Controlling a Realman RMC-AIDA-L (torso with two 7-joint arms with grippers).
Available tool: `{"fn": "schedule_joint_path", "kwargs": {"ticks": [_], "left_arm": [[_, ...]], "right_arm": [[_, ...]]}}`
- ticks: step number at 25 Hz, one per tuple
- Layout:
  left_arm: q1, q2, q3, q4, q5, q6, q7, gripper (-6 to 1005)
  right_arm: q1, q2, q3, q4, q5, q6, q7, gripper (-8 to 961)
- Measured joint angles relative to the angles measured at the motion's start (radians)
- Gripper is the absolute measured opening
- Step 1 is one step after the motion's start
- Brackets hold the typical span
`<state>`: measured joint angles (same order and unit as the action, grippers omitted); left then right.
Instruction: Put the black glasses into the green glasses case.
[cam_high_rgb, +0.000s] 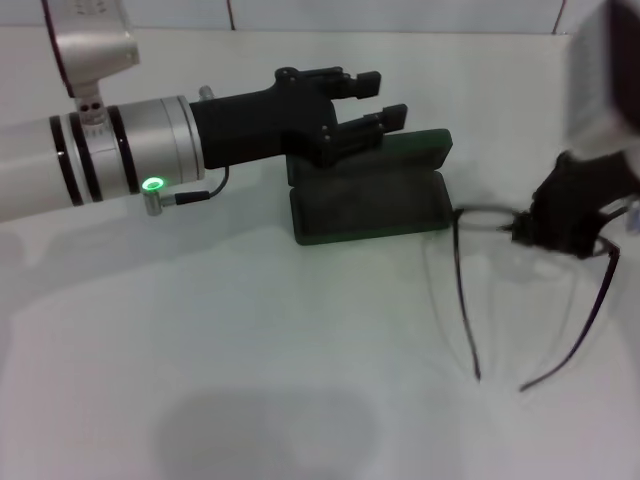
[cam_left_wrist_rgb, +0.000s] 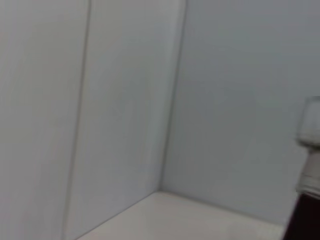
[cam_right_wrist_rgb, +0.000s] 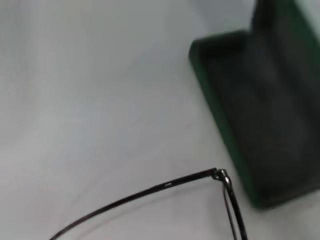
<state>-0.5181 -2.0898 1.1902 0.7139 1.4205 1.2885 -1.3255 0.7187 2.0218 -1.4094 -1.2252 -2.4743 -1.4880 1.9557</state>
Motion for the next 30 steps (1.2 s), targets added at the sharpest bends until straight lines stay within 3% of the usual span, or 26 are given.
{"fn": "schedule_joint_path", "kwargs": {"ticks": [3,5,9,12,15,20,30], "left_arm": [[0.002,0.006,-0.001,0.0,-0.027,0.101,0.0,514],[0.001,0.013,-0.003,0.0,-0.049,0.188,0.0,514],[-0.019,0.027,-0.019,-0.006,-0.069,0.36,-0.038,514],[-0.055,0.03,-0.023,-0.01,-0.069,0.394,-0.101,514],[-0.117,0.027,-0.019,-0.054,-0.048,0.391,-0.13,515],[-0.226,0.018,-0.017,-0.149,0.027,0.388,-0.142,515],[-0.258,0.002,-0.015,-0.163,0.091,0.352,-0.167,515]], "right_arm": [[-0.07,-0.003,0.159,-0.073,0.132,-0.051,-0.083,128],[-0.136,-0.004,0.305,-0.049,0.319,-0.053,-0.195,126],[-0.18,-0.006,0.476,0.204,0.62,-0.024,-0.476,121],[-0.176,-0.011,0.53,0.392,0.75,-0.015,-0.637,118],[-0.153,-0.014,0.532,0.499,0.78,-0.014,-0.717,116],[-0.141,-0.008,0.485,0.51,0.773,-0.017,-0.732,116],[-0.132,-0.009,0.411,0.498,0.774,-0.064,-0.742,115]]}}
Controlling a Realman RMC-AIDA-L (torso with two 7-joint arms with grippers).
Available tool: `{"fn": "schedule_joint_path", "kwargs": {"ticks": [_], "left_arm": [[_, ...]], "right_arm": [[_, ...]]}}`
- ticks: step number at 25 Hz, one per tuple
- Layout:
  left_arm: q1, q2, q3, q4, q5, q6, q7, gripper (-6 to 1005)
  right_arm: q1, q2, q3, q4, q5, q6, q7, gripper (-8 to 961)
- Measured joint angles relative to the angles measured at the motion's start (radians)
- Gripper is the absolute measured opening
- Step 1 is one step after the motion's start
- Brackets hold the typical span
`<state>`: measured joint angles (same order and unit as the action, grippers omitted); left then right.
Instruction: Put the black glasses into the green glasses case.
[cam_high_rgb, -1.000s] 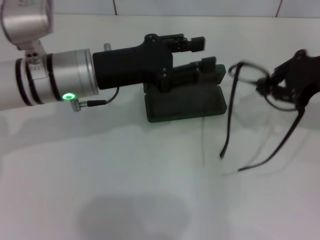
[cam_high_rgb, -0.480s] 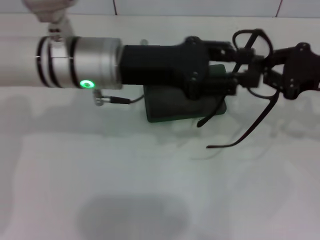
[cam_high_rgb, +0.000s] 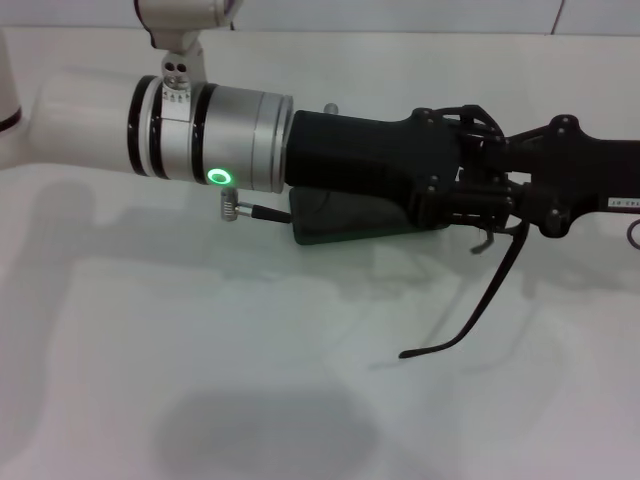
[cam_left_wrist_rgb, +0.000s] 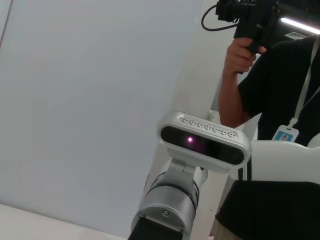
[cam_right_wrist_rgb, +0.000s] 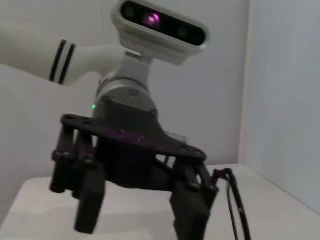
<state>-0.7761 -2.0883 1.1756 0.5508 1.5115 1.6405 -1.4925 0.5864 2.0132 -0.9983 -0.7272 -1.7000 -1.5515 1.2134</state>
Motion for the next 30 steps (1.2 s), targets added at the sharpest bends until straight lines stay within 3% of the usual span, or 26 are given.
{"fn": "schedule_joint_path", "kwargs": {"ticks": [9,13,17,20,25,30], "left_arm": [[0.009,0.004,0.001,0.01,0.001,0.007,0.003,515],[0.051,0.028,-0.003,0.028,0.011,-0.001,0.01,515],[0.079,0.047,-0.021,0.021,0.081,-0.109,0.012,515],[0.079,0.038,-0.02,0.017,0.141,-0.179,0.005,514],[0.03,-0.003,0.061,0.026,0.244,-0.182,0.01,514],[0.008,-0.007,0.175,0.028,0.132,-0.158,0.041,510]], "right_arm": [[0.003,-0.005,0.011,0.002,-0.001,-0.002,-0.003,115],[-0.006,-0.009,0.076,-0.01,0.013,-0.047,-0.004,115],[-0.006,-0.013,0.189,-0.032,0.016,-0.185,-0.002,115],[0.002,-0.014,0.236,-0.036,0.057,-0.27,0.0,114],[0.022,0.0,0.236,-0.033,0.132,-0.271,0.002,114],[0.08,0.004,0.183,0.032,0.135,-0.167,-0.001,114]]}}
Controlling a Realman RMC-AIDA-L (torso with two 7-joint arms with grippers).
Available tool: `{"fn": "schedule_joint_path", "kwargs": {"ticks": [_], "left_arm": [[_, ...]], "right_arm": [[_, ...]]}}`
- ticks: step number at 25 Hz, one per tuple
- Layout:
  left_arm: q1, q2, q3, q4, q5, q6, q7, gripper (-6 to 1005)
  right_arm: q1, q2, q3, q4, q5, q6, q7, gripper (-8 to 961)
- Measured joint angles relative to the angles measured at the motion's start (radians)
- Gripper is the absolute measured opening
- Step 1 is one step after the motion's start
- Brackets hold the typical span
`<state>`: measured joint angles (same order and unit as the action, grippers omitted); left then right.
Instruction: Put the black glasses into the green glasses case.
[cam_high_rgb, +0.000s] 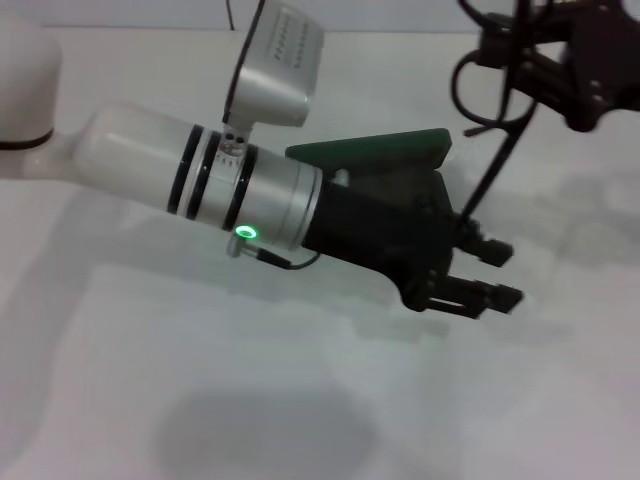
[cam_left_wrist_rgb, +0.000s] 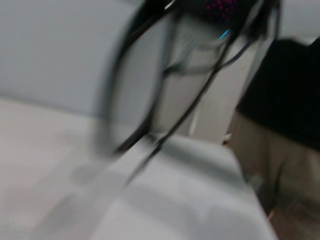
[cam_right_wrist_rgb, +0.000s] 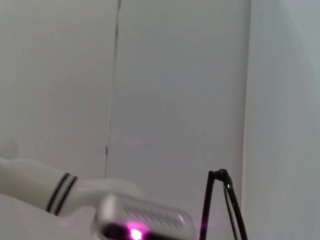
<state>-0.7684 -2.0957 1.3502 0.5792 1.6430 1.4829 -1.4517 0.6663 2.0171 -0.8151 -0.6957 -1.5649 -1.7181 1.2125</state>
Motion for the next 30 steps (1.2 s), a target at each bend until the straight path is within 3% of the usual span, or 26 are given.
{"fn": "schedule_joint_path", "kwargs": {"ticks": [4,8,15,25,30], "left_arm": [[0.005,0.004,0.015,0.018,-0.079,0.05,0.027,506],[0.073,0.014,-0.023,0.082,-0.16,0.094,0.047,505],[0.11,0.014,-0.134,0.095,-0.165,0.15,0.048,505],[0.122,0.018,-0.145,0.097,-0.161,0.157,0.048,505],[0.162,0.046,-0.173,0.098,-0.165,0.156,0.048,505]], "right_arm": [[0.03,-0.002,-0.055,0.042,-0.012,0.087,-0.002,113],[0.022,-0.005,-0.111,0.045,-0.022,0.143,-0.002,113],[0.014,-0.012,-0.118,0.044,-0.103,0.132,0.005,113],[0.007,-0.013,-0.126,0.043,-0.155,0.112,0.007,112],[-0.022,-0.009,-0.119,0.034,-0.151,0.197,-0.006,112]]}}
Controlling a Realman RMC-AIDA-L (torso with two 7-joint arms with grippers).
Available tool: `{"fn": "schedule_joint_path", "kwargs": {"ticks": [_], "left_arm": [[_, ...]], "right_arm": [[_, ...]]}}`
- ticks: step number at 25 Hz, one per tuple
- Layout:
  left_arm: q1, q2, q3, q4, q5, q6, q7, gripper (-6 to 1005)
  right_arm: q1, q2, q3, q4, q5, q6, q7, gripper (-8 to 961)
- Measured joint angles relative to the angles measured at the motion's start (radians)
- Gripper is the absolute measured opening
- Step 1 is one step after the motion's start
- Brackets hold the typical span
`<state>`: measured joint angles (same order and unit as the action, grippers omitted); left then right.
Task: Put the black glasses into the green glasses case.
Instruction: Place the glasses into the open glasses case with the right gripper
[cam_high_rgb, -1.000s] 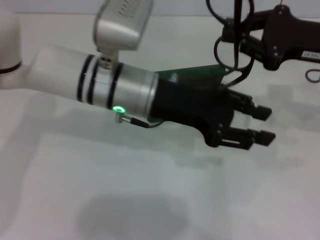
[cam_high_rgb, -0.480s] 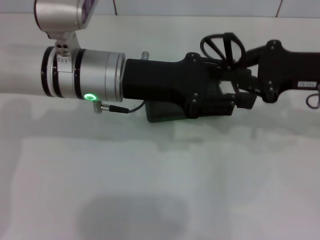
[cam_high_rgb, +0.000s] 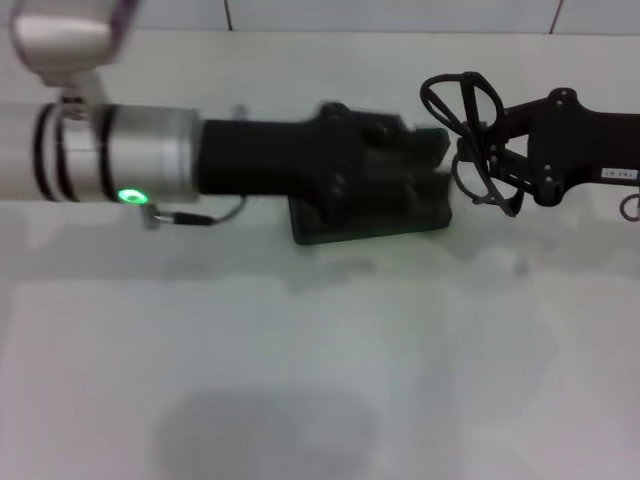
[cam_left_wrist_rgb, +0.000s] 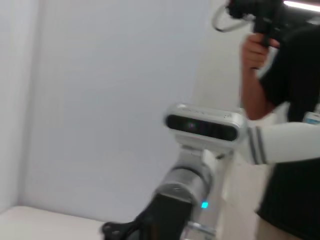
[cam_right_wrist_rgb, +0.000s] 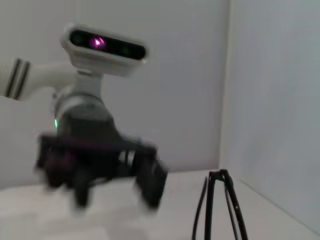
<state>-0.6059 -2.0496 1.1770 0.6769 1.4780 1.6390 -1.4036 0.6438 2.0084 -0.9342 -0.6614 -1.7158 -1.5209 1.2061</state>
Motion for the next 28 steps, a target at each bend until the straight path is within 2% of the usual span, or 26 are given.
{"fn": "schedule_joint_path", "kwargs": {"ticks": [3,5,8,11,13,16,19,25,28], "left_arm": [[0.048,0.008,-0.125,-0.004,-0.001,-0.005,0.01,505],[0.076,0.004,-0.225,-0.009,-0.001,-0.018,0.02,505],[0.106,-0.012,-0.382,-0.022,-0.002,-0.044,0.036,505],[0.117,-0.018,-0.469,-0.046,-0.003,-0.051,0.055,505],[0.118,-0.018,-0.494,-0.057,-0.003,-0.059,0.059,505],[0.118,-0.017,-0.513,-0.062,-0.003,-0.091,0.05,505],[0.111,-0.012,-0.512,-0.062,0.002,-0.119,0.032,505],[0.083,-0.008,-0.508,-0.064,0.027,-0.135,0.014,506],[0.073,-0.008,-0.508,-0.071,0.038,-0.143,0.012,506]], "right_arm": [[-0.003,0.01,-0.031,-0.002,-0.003,0.031,-0.03,112],[-0.001,0.016,-0.091,-0.007,-0.001,0.072,-0.045,112],[-0.001,0.019,-0.253,-0.041,0.047,0.209,-0.049,113],[-0.035,0.02,-0.47,-0.14,0.104,0.39,-0.034,113],[-0.081,0.02,-0.599,-0.235,0.111,0.516,-0.025,113],[-0.166,0.019,-0.827,-0.39,0.093,0.791,-0.02,113],[-0.203,0.019,-1.003,-0.454,0.052,1.033,-0.023,112],[-0.194,0.019,-1.16,-0.438,0.024,1.284,-0.025,112],[-0.185,0.019,-1.197,-0.428,0.018,1.341,-0.025,113]]}}
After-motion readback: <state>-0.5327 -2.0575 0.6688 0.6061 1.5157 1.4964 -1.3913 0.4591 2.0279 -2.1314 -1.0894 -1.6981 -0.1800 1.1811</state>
